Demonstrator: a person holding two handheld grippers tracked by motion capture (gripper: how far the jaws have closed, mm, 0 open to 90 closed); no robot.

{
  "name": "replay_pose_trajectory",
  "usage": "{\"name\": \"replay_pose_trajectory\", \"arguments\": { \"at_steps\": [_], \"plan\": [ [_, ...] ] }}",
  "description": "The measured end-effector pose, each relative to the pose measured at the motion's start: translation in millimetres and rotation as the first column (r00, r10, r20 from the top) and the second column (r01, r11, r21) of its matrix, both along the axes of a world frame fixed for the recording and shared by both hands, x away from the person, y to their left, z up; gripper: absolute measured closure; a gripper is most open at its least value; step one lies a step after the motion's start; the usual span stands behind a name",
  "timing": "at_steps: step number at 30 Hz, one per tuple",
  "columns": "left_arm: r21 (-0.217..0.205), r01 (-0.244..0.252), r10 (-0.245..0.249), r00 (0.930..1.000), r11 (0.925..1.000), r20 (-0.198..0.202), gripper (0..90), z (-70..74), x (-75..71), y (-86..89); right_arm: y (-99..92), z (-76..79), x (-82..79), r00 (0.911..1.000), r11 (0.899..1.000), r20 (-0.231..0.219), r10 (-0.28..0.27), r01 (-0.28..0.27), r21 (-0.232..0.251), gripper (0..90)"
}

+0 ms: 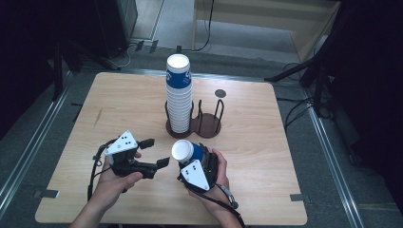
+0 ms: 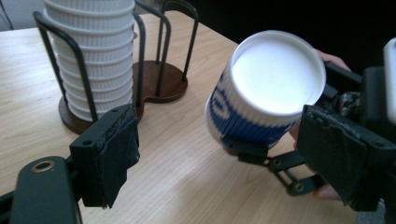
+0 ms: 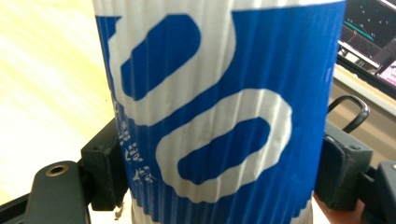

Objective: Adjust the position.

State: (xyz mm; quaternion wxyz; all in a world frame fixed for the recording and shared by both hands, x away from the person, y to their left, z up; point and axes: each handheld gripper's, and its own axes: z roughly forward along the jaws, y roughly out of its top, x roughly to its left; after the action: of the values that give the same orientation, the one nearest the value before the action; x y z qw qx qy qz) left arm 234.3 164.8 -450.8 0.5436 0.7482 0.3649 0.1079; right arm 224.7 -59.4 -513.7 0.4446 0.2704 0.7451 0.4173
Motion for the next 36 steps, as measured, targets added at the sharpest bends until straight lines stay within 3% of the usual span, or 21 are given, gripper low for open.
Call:
{"name": "replay_pose_trajectory", "arguments": {
  "at_steps": [10, 16, 26, 36],
  "plan": [
    [0.026, 0.056, -0.056, 0.9984, 0.9981, -0.013, 13.8, 2.7, -1.8, -9.7, 6.9, -5.9, -5.8, 0.9990, 0.995, 0.042, 0.015, -0.011, -0.100, 20.0],
    [0.062, 0.099, -0.097, 0.9949, 0.9932, -0.030, 13.8, 1.1, -1.7, -19.1, 15.8, -10.7, -14.3, 0.9955, 0.982, 0.074, 0.059, -0.044, -0.185, 20.0],
    [0.129, 0.137, -0.128, 0.9889, 0.9822, -0.077, 13.9, -3.6, -1.3, -30.6, 20.1, -9.9, -20.9, 0.9894, 0.968, 0.110, 0.095, -0.066, -0.241, 19.8],
    [0.127, 0.161, -0.141, 0.9787, 0.9789, -0.149, 15.4, -7.0, 0.8, -33.4, 24.5, -11.8, -26.4, 0.9814, 0.956, 0.153, 0.117, -0.070, -0.284, 19.6]
  ]
}}
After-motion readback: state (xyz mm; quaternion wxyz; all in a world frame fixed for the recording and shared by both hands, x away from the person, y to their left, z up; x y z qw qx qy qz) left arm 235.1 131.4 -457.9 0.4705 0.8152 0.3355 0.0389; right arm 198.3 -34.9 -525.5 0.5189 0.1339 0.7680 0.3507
